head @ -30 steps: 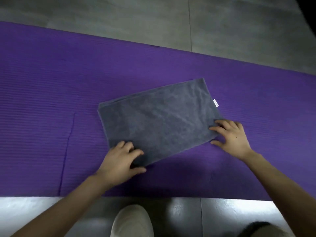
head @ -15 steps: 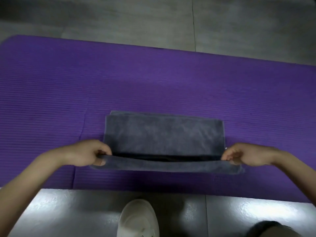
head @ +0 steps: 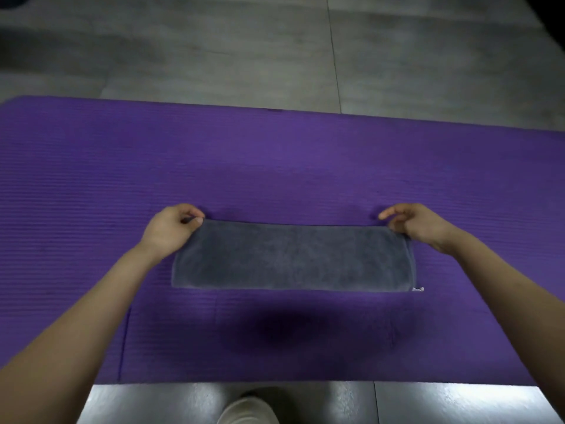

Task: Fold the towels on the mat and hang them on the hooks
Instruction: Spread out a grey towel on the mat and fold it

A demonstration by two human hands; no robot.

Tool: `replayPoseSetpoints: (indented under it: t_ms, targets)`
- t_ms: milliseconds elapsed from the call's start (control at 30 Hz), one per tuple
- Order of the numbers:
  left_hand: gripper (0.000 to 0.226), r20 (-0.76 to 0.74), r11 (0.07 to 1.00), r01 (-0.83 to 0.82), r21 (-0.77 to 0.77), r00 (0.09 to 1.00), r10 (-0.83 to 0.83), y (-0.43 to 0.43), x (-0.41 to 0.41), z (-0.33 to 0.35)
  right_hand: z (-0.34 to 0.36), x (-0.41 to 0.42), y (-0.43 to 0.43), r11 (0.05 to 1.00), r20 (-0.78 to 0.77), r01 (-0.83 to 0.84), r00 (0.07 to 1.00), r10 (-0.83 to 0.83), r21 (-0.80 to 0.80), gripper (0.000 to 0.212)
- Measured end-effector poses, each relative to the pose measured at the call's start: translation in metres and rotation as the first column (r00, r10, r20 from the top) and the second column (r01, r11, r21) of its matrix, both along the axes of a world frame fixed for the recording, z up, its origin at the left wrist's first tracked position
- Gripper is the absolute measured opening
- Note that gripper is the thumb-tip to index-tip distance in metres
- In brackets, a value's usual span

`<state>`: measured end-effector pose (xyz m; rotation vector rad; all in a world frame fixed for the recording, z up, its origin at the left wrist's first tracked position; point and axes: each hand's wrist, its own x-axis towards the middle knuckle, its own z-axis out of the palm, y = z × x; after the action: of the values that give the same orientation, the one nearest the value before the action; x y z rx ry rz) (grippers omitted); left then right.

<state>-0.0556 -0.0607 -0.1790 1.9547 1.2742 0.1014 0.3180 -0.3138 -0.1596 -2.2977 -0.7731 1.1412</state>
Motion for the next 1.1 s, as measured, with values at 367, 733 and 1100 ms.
replayPoseSetpoints:
  t_ms: [367,733,1100]
  targets:
    - [0.025,-0.072,0.726,-0.021,0.687,0.993,0.096,-0.055,0.012,-0.004,-0.003,-0.067,-0.042,0.905,0.779,-0.338,0.626,0.012,0.258,0.023]
    - [0.048,-0.229,0.605,0.611,0.51,0.775,-0.589,-0.161,0.046,-0.029,-0.045,-0.128,-0.038,0.71,0.817,-0.703,0.382,0.432,-0.047,0.037]
    - [0.043,0.017,0.804,0.408,0.433,0.888,-0.46,-0.153,0.073,0.037,0.076,-0.11,0.025,0.598,0.516,-0.771,0.428,0.741,-0.219,0.035]
